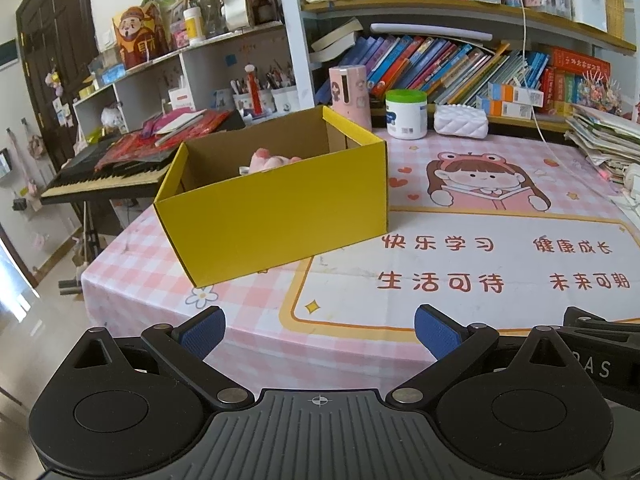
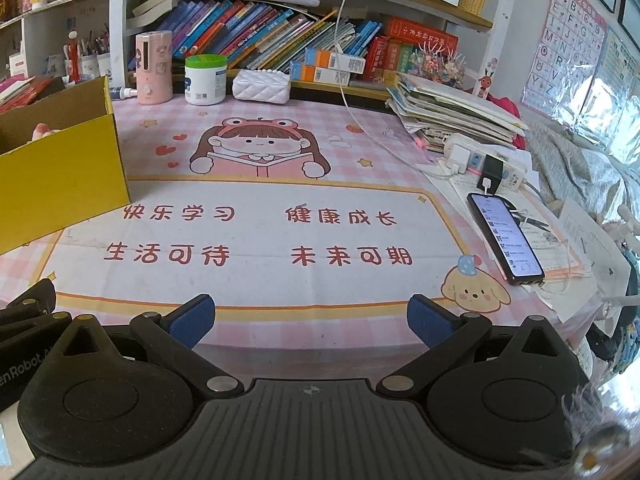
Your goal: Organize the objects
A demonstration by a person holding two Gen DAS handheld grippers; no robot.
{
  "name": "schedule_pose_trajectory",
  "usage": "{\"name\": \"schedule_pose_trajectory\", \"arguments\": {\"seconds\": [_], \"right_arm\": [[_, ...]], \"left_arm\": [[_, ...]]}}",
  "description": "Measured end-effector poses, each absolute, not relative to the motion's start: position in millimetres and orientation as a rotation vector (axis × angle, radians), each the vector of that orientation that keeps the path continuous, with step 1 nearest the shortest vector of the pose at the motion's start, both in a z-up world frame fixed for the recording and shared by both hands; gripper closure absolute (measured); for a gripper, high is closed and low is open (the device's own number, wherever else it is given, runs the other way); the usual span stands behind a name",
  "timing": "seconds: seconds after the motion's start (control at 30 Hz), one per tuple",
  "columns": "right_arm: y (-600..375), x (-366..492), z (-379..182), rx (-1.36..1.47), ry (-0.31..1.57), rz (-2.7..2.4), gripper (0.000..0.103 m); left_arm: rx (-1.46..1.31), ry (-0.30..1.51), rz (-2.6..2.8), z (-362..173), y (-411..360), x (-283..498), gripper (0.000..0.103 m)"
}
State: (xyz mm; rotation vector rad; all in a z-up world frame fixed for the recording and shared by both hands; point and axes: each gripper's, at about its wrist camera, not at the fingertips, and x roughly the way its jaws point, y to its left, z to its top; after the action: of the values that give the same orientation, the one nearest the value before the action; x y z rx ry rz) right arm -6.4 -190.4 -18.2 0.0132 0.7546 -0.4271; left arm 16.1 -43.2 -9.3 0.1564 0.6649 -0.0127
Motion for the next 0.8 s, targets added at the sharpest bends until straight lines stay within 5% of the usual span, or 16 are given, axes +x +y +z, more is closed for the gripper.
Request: {"name": "schedule_pose_trajectory", "arguments": {"seconds": [0.8], "right_arm": [[-184.0, 1.6, -18.4, -0.003, 0.753, -0.439, 0.0]], "left_arm": [[0.149, 0.679, 0.006, -11.3, -35.6, 25.0, 0.001]]}}
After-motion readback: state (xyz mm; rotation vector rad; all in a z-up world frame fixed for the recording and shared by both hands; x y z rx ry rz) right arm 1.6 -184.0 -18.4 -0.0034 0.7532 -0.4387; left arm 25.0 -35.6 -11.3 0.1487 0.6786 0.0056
